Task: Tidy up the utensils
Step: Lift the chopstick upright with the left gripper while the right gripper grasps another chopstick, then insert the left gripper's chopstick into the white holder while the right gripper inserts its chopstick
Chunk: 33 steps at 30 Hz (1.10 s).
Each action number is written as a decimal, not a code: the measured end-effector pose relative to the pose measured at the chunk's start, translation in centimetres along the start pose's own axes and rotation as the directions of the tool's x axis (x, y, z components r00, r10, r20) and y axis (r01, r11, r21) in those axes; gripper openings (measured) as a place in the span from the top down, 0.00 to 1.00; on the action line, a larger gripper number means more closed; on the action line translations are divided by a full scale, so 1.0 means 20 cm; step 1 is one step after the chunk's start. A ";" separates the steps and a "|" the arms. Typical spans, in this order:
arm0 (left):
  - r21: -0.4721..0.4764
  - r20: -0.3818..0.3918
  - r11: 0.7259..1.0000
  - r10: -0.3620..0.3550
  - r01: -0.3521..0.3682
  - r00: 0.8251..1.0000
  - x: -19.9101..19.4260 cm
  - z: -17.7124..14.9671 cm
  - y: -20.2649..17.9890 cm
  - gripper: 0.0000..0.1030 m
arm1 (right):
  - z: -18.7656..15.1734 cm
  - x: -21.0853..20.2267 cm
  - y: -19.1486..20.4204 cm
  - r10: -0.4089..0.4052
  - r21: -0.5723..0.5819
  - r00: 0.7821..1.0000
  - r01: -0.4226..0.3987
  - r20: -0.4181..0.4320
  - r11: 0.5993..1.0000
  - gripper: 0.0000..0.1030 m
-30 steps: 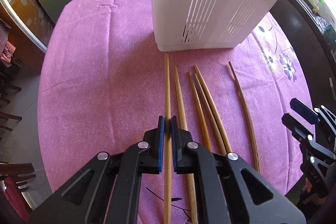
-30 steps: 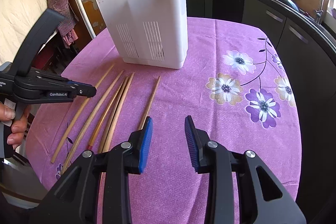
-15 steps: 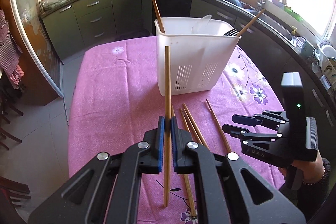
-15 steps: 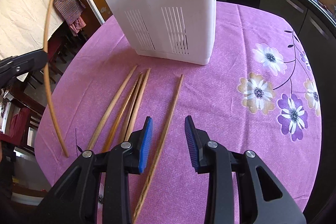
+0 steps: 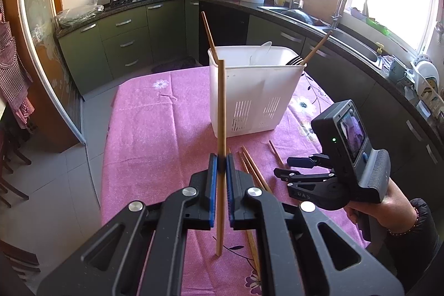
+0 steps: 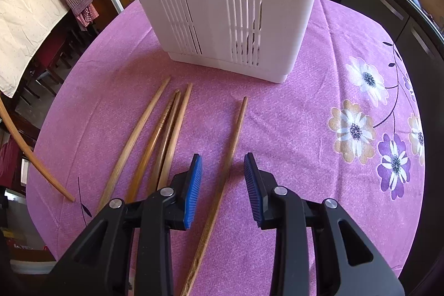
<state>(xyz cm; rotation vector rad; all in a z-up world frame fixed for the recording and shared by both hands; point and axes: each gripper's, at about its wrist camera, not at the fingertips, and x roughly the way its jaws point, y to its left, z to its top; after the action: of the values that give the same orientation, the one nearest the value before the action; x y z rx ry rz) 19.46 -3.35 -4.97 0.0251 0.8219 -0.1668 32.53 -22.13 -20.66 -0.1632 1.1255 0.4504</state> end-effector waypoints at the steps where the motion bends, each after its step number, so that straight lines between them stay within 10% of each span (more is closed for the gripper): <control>1: -0.002 0.003 1.000 -0.002 0.002 1.000 -0.01 0.00 0.00 0.94 | 0.00 0.00 0.01 -0.013 -0.003 1.000 0.013 0.005 1.000 0.74; 4: 0.003 0.008 1.000 -0.002 0.002 1.000 -0.01 -0.01 0.01 0.94 | 0.00 0.02 0.03 -0.042 -0.010 0.999 0.043 0.018 0.999 0.90; 16: 0.014 0.013 1.000 -0.003 0.003 1.000 -0.04 -0.03 0.00 0.94 | 0.01 -0.16 0.01 -0.010 0.013 0.991 0.008 0.133 1.000 0.94; 33: 0.030 0.033 1.000 0.001 -0.002 0.999 -0.15 -0.09 -0.02 0.94 | -0.40 -0.98 0.05 -0.005 -0.032 0.890 0.022 0.455 0.999 0.94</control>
<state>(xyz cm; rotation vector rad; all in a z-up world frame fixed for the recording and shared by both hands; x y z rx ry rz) 16.16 -3.18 -4.03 0.0504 0.7861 -0.1778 18.53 -29.20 -6.36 -0.0895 0.6530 0.4670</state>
